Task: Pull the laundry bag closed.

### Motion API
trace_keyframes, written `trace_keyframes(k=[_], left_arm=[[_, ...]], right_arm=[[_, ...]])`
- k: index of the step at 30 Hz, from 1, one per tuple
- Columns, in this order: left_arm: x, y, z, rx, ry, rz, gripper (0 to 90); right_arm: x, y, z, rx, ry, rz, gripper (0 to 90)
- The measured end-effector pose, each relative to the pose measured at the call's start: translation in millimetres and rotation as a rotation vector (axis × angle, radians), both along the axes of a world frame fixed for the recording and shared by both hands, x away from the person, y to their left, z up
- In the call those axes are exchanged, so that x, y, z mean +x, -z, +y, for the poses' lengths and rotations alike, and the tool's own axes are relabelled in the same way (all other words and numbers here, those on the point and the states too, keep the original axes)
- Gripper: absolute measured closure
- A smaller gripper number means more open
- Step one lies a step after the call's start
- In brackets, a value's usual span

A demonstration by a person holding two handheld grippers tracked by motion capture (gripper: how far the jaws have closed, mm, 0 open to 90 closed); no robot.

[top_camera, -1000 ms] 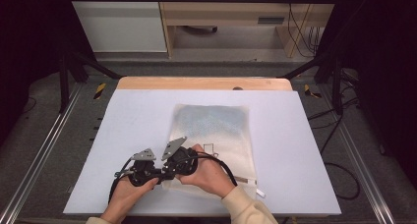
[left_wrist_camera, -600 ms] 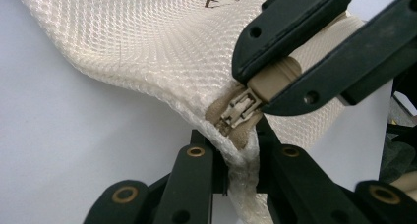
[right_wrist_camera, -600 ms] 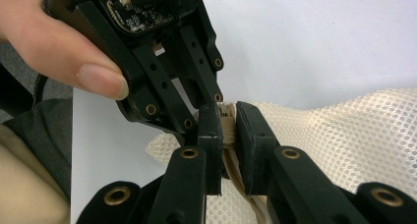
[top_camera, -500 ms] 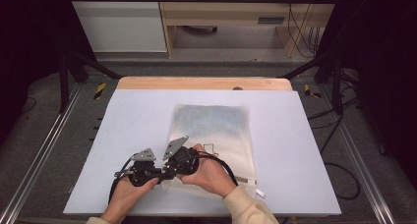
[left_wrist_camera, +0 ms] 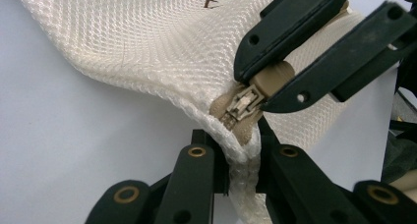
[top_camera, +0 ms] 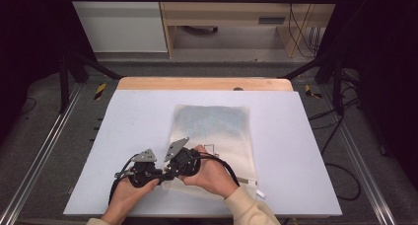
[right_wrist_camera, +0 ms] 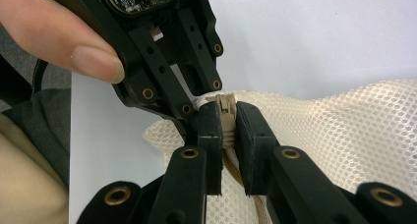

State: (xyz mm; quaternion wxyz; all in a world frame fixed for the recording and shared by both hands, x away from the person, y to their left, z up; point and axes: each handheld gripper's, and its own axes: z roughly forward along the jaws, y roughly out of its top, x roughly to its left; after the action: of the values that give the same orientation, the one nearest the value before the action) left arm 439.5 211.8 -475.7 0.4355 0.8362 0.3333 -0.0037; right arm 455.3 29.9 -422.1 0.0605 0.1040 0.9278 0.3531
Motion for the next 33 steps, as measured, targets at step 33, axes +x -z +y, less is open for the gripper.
trace_keyframes(k=[33], left_arm=[[-2.2, -2.9, -1.0, 0.005, -0.012, -0.029, 84.1]], right_arm=[[0.3, 2.5, -8.6, -0.028, 0.015, 0.014, 82.1]])
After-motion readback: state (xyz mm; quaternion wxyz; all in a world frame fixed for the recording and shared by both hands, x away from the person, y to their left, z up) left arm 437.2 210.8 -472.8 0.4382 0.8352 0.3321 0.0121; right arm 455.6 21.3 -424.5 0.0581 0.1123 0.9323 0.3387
